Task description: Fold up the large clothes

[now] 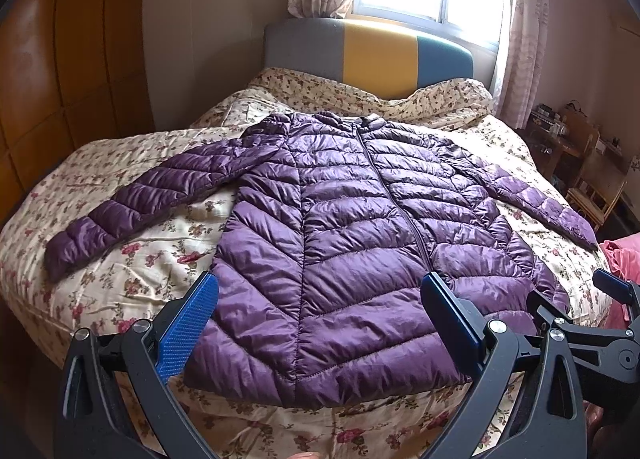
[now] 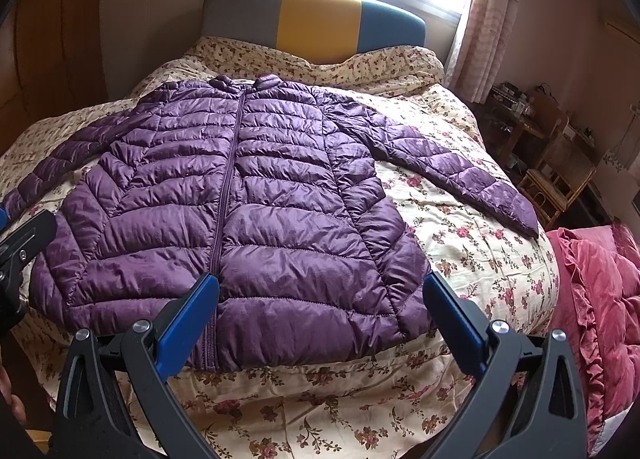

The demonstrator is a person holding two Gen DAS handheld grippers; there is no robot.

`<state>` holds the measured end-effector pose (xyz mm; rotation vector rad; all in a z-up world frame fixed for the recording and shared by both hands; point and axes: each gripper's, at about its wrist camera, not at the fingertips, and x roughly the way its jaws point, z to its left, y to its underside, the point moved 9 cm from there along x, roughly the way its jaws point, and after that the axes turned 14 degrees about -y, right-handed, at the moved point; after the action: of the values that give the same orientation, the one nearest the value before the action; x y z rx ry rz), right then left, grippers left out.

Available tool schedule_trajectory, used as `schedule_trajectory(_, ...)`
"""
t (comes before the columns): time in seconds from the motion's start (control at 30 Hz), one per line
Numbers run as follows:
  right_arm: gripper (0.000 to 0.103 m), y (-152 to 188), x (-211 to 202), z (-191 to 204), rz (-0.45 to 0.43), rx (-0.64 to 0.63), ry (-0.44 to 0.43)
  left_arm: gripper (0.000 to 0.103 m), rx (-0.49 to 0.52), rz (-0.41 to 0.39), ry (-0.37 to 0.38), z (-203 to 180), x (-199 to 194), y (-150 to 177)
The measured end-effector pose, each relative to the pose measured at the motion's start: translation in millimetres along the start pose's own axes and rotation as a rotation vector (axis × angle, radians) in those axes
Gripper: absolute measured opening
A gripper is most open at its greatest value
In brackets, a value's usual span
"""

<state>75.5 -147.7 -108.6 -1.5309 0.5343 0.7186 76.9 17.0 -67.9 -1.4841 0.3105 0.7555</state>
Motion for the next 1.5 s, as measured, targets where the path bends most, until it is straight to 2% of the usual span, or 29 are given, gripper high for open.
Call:
schedule_trajectory(0.87, 0.101, -1.0, 24.5, -10.2, 0.032, 0.012, 0.018, 0.1, -0.008, 0.032, -0.017, 8.6, 19.7, 9.0)
schedule_trajectory(1.33, 0.101, -6.3, 44.6, -29.1, 0.048, 0.051, 0.025, 0.1, 0.028, 0.039, -0.032, -4.6, 34.8, 9.9)
schedule_trajectory(1.43, 0.101, -7.7, 51.4, -40.8, 0.049, 0.072, 0.028, 0.1, 0.042, 0.041, 0.006, -13.2, 42.8, 4.4)
schedule_trajectory(1.47, 0.099, -8.0, 54.0, -45.5, 0.051, 0.082, 0.026, 0.1, 0.032, 0.043, 0.045, -16.7, 46.5, 1.6)
schedule_trajectory(1.5, 0.092, -8.1, 58.3, -54.1, 0.055, 0.099, 0.025, 0.1, 0.023, 0.045, 0.069, -19.5, 49.2, -0.9)
